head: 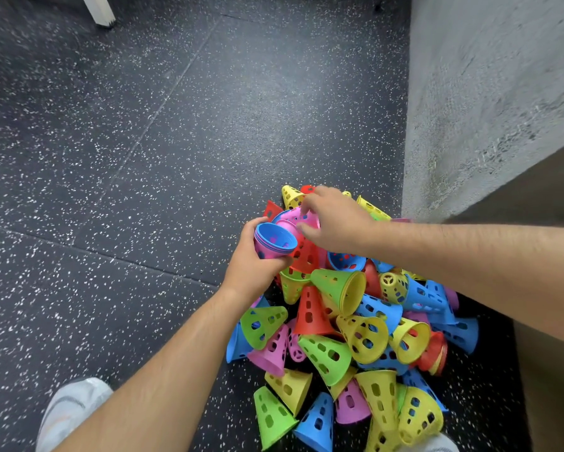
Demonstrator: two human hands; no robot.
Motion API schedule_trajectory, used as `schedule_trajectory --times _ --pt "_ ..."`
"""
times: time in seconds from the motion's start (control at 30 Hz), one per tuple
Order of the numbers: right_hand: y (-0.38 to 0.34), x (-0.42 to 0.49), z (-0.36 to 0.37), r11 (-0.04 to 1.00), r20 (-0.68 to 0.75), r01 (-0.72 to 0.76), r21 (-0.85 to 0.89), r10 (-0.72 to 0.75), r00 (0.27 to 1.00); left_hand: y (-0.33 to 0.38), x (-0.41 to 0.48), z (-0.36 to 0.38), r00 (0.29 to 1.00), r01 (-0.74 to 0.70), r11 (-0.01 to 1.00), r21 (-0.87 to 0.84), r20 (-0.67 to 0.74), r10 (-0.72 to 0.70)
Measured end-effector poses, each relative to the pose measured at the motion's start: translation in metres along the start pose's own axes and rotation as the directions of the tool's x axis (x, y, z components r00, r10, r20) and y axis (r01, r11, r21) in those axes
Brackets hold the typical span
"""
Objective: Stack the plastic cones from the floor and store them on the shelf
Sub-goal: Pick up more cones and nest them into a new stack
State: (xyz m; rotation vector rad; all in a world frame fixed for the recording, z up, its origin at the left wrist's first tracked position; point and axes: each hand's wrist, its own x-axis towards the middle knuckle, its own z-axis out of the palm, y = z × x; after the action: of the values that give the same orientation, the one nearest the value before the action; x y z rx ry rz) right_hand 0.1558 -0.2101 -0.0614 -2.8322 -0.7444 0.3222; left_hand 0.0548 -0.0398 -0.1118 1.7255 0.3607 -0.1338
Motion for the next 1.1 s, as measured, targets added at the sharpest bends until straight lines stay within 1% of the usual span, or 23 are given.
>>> schedule_trajectory --times 0.03,0.07,0.1,0.17,0.2,0.23,0.3,0.37,0.47,0.57,0.6,0.67,0.7,0.73,0.8,0.87,0.93,1.0,1.1 --pt "-0.001 0.001 -0.002 0.998 -0.081 -0.037 0.043 0.04 0.996 0.001 0.0 0.0 1.0 -0.002 1.0 0.0 -0.001 0.002" --pt "-0.002 0.003 -0.004 0.993 -0.127 -0.099 0.064 0.107 0.986 0.001 0.0 0.0 1.0 -0.002 1.0 -0.002 0.001 0.002" --pt "-0.002 0.006 -0.007 0.979 -0.134 -0.192 0.072 0.201 0.971 0.003 0.0 0.0 1.0 -0.002 1.0 -0.007 0.005 0.002" --pt "0.001 0.016 -0.01 0.92 -0.054 -0.391 0.038 0.392 0.918 0.005 0.001 0.001 1.0 -0.006 1.0 -0.014 0.01 0.006" --pt "0.004 0.021 -0.008 0.897 0.009 -0.441 0.022 0.441 0.898 0.005 0.001 0.001 1.0 -0.007 1.0 -0.015 0.011 0.007" --pt "0.006 0.024 -0.006 0.892 0.075 -0.451 0.03 0.448 0.891 0.006 0.001 0.001 1.0 -0.01 1.0 -0.017 0.01 0.01" --pt "0.009 0.027 -0.003 0.904 0.163 -0.418 0.084 0.402 0.901 0.007 0.0 0.001 1.0 -0.016 1.0 -0.016 0.005 0.016" --pt "0.008 0.025 -0.002 0.919 0.161 -0.374 0.127 0.353 0.922 0.006 0.001 0.0 1.0 -0.019 1.0 -0.004 -0.004 0.019" --pt "0.002 0.021 -0.007 0.952 0.014 -0.268 0.145 0.269 0.963 0.002 0.002 -0.003 0.999 -0.018 1.0 0.007 -0.043 0.019" --pt "-0.002 0.017 -0.015 0.974 -0.138 -0.092 0.207 0.122 0.983 0.001 0.003 -0.006 0.997 -0.005 1.0 -0.006 -0.079 0.005" --pt "-0.004 0.014 -0.018 0.98 -0.183 -0.009 0.197 0.046 0.982 0.001 0.002 -0.006 0.996 -0.003 1.0 -0.009 -0.086 0.002" --pt "-0.01 0.011 -0.02 0.973 -0.28 0.193 0.124 -0.152 0.948 0.002 0.001 -0.007 0.996 -0.009 1.0 -0.029 -0.088 0.006" --pt "-0.014 0.009 -0.02 0.961 -0.287 0.266 0.08 -0.233 0.929 0.002 0.0 -0.007 0.996 -0.017 0.999 -0.048 -0.086 0.013" --pt "-0.018 0.007 -0.018 0.95 -0.273 0.307 0.047 -0.284 0.919 0.003 0.0 -0.006 0.996 -0.024 0.998 -0.065 -0.084 0.019" --pt "-0.025 0.002 -0.012 0.94 -0.237 0.34 0.01 -0.329 0.914 0.004 0.0 -0.004 0.995 -0.037 0.996 -0.076 -0.09 0.03" --pt "-0.032 -0.003 -0.007 0.939 -0.189 0.341 0.047 -0.327 0.926 0.006 0.001 -0.003 0.994 -0.039 0.994 -0.104 -0.102 0.028" --pt "-0.037 -0.007 -0.004 0.927 -0.153 0.305 0.22 -0.276 0.949 0.007 0.001 -0.005 0.993 -0.039 0.988 -0.147 -0.119 0.022" --pt "-0.037 -0.008 -0.003 0.889 -0.144 0.262 0.374 -0.224 0.964 0.007 0.001 -0.008 0.99 -0.052 0.984 -0.17 -0.136 0.029" --pt "-0.035 -0.005 -0.001 0.858 -0.07 0.213 0.467 -0.204 0.976 0.01 0.0 -0.014 0.991 -0.046 0.986 -0.162 -0.133 0.024"
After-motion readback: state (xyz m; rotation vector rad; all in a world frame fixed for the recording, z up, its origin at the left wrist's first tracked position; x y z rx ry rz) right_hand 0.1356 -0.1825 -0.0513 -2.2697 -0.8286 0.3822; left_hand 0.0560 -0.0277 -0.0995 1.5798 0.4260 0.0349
